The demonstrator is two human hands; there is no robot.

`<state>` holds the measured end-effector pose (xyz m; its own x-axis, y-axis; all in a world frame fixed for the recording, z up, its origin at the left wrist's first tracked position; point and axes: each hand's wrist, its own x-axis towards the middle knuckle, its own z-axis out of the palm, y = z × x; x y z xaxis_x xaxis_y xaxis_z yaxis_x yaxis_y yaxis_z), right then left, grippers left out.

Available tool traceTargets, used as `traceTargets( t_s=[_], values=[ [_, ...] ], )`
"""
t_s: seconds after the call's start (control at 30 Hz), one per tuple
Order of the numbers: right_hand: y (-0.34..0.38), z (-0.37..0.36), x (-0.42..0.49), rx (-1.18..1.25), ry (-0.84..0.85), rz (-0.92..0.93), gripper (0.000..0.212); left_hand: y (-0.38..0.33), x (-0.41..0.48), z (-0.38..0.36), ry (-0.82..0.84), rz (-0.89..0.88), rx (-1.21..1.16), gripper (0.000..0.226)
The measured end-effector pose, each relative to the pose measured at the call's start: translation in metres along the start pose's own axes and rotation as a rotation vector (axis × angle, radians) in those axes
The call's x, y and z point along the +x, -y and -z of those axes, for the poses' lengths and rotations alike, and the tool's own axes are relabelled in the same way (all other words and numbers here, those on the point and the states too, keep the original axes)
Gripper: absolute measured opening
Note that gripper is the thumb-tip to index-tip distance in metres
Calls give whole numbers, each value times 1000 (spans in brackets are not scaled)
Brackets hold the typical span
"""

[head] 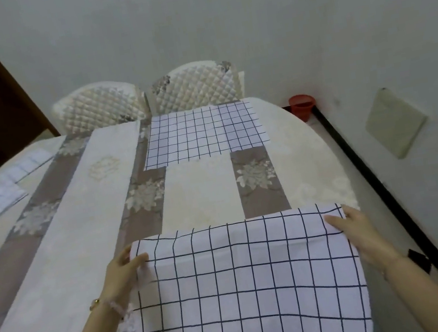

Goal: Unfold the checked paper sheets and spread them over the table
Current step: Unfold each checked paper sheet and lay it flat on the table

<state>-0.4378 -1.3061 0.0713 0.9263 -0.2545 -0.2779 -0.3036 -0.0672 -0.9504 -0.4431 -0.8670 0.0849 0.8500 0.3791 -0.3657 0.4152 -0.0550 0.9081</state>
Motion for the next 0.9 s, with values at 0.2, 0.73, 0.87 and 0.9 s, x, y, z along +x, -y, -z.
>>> traceTargets(
  t_s=[0.2, 0.73, 0.87, 0.9],
  values=[
    [28, -13, 39, 31, 46, 84, 28, -36, 36, 6, 27, -82, -75, 51],
    [-8, -54, 93, -120, 35, -108, 54, 5, 92, 1, 54, 72, 148, 63],
    [-21, -48, 86, -115, 9, -252, 34, 18, 93, 6, 27, 137, 138, 58],
    [-22, -45, 81, -102, 24, -279, 24, 23, 92, 9, 24, 139, 145, 54]
  ],
)
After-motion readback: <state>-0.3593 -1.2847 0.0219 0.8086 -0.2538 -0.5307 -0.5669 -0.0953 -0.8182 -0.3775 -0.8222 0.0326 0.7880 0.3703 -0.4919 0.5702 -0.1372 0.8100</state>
